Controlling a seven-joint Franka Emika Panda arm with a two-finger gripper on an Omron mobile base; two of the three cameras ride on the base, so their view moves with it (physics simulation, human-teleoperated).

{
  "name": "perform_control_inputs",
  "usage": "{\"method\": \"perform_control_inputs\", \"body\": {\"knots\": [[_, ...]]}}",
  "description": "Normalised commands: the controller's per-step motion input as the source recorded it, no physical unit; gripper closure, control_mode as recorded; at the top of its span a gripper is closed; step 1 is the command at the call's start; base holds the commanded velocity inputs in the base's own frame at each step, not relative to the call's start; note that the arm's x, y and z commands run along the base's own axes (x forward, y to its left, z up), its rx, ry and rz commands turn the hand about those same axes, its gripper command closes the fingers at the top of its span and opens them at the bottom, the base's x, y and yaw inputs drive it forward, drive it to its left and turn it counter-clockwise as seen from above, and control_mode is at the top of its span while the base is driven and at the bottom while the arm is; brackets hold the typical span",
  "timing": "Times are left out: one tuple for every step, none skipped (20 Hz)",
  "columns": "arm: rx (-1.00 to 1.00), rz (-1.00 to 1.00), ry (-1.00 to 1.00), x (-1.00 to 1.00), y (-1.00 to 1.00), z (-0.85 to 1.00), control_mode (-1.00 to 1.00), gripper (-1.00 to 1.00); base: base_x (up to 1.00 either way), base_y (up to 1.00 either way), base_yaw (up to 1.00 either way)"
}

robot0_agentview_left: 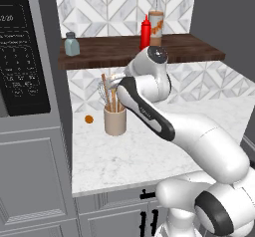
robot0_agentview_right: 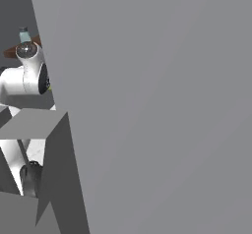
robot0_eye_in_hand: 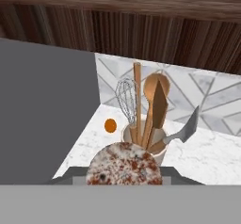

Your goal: Put the shaker and condiment bottle from the counter next to their counterparts in the cabinet.

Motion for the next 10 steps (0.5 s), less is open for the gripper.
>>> {"method": "perform_control_inputs", "body": {"knots": [[0.0, 0.0, 0.0, -0.17, 0.16, 0.46, -1.0, 1.0, 0.0, 0.0, 0.0], [0.0, 0.0, 0.0, -0.14, 0.19, 0.5, -1.0, 1.0, 0.0, 0.0, 0.0], [0.0, 0.0, 0.0, -0.11, 0.19, 0.51, -1.0, 1.0, 0.0, 0.0, 0.0], [0.0, 0.0, 0.0, -0.07, 0.19, 0.51, -1.0, 1.0, 0.0, 0.0, 0.0], [0.0, 0.0, 0.0, -0.04, 0.2, 0.52, -1.0, 1.0, 0.0, 0.0, 0.0], [0.0, 0.0, 0.0, 0.0, 0.19, 0.53, -1.0, 1.0, 0.0, 0.0, 0.0], [0.0, 0.0, 0.0, 0.0, 0.2, 0.54, -1.0, 1.0, 0.0, 0.0, 0.0], [0.0, 0.0, 0.0, 0.0, 0.21, 0.57, -1.0, 1.0, 0.0, 0.0, 0.0], [0.0, 0.0, 0.0, 0.0, 0.21, 0.59, -1.0, 1.0, 0.0, 0.0, 0.0], [0.0, 0.01, 0.0, 0.0, 0.2, 0.61, -1.0, 1.0, 0.0, 0.0, 0.0]]}}
